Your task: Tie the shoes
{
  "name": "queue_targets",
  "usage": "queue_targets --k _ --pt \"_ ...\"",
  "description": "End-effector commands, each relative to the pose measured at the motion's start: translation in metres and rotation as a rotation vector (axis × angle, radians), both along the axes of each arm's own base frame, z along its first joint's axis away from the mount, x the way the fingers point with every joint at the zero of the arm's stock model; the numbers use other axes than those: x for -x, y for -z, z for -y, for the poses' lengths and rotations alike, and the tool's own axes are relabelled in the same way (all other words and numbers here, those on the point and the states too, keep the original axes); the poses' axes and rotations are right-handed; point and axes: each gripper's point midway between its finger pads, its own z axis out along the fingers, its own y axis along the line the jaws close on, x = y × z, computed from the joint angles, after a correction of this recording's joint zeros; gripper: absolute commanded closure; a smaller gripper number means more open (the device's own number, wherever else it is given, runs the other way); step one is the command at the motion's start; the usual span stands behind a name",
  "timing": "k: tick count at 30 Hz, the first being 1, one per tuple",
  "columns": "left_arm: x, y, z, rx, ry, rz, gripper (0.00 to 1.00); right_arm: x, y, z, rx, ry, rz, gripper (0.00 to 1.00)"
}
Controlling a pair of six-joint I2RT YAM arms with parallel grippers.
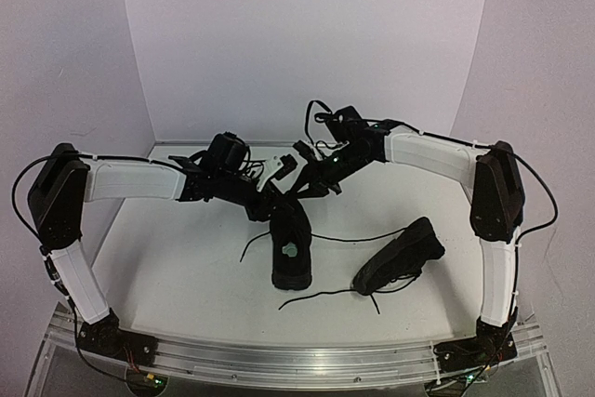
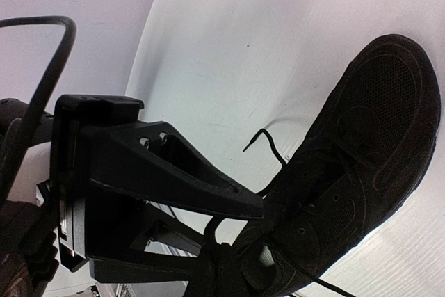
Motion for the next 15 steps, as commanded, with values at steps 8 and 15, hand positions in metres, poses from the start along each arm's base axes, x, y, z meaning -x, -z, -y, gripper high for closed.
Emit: queue_targets --k 8,15 --pt "-0.0081 -0.0209 0.0113 0.036 0.006 0.064 0.88 -0.0035 -0.0356 0.0042 -0.047 0.020 0.063 1.00" --pt "-0.0064 -0.0198 0.0122 0.033 0.017 0.074 0.99 -0.0037 -0.0356 0.0064 -0.046 0.025 0.059 0.89"
